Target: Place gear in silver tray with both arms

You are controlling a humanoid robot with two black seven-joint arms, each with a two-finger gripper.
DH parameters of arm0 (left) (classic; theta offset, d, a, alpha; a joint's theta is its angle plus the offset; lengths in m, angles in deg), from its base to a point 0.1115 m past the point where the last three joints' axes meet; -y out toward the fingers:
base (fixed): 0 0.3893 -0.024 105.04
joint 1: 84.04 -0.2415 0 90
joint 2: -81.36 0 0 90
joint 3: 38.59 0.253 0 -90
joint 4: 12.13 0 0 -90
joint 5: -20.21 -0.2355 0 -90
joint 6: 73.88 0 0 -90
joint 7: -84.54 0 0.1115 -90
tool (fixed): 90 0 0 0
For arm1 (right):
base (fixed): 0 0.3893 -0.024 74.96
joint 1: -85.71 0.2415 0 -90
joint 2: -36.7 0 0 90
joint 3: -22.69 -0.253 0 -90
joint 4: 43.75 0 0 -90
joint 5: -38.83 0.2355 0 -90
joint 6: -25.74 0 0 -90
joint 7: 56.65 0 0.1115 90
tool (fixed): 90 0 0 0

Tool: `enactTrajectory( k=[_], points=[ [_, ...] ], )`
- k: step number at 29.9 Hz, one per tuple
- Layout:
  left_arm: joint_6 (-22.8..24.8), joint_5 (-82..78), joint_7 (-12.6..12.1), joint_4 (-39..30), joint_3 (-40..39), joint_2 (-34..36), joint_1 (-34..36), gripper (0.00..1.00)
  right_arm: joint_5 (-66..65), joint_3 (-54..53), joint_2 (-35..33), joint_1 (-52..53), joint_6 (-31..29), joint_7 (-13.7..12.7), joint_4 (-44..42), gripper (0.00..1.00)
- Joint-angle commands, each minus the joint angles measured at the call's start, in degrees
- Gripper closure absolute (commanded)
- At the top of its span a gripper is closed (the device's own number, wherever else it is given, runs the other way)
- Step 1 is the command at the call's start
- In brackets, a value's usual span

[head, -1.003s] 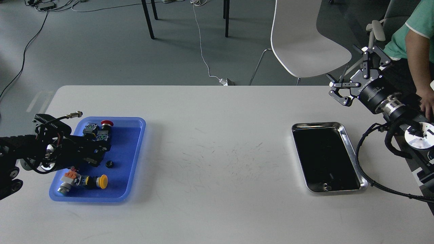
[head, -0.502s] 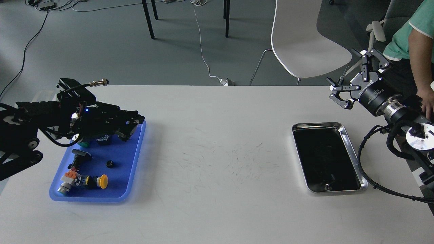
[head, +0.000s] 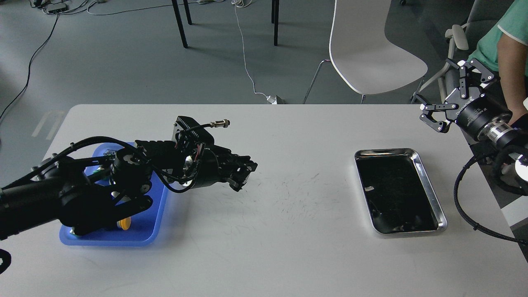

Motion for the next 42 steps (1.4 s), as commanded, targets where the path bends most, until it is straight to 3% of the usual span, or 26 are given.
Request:
enactTrajectory(
  k=[1, 14, 19, 25, 32, 36, 38, 40, 42],
  points=[
    [-0.2, -0.1, 0.0, 4.8, 0.1, -6.9, -0.6, 0.93, 0.0, 0.7, 0.0, 0.0, 0.1, 0.0, -0.4, 0.01],
    [-2.2, -3.2, 1.0, 21.3, 0.6, -24.9, -1.5, 0.93, 0.0, 1.1, 0.4, -0.4, 0.4, 0.0, -0.9, 0.01],
    [-3.2, -3.1, 2.8, 27.4, 1.7, -25.1, -1.8, 0.92, 0.0, 1.1, 0.4, -0.4, 0.4, 0.0, -0.9, 0.01],
    [-4.1, -2.8, 3.2, 29.5, 2.5, -25.1, -2.4, 0.88, 0.0, 1.1, 0.5, -0.4, 0.4, 0.0, -0.9, 0.01],
    [-4.0, -2.4, 3.5, 29.6, 2.4, -25.1, -3.3, 0.58, 0.0, 1.1, 0.5, -0.6, 0.4, 0.1, -1.0, 0.01],
    [-4.0, -1.5, 4.0, 29.6, 2.0, -25.1, -3.3, 0.48, -0.1, 1.2, 0.4, -0.6, 0.4, 0.0, -1.0, 0.01],
    [-4.1, 0.1, 4.0, 29.6, 1.8, -25.1, -3.3, 0.35, -0.1, 1.3, 0.4, -0.6, 0.4, 0.0, -1.0, 0.01],
    [-4.2, 2.4, 4.0, 29.5, 1.5, -25.1, -3.2, 0.11, -0.1, 1.4, 0.3, -0.6, 0.4, 0.0, -0.9, 0.01],
    [-4.2, 4.9, 4.0, 29.4, 1.5, -25.1, -3.0, 0.06, -0.2, 1.6, 0.4, -0.6, 0.4, 0.0, -0.9, 0.01]
  ],
)
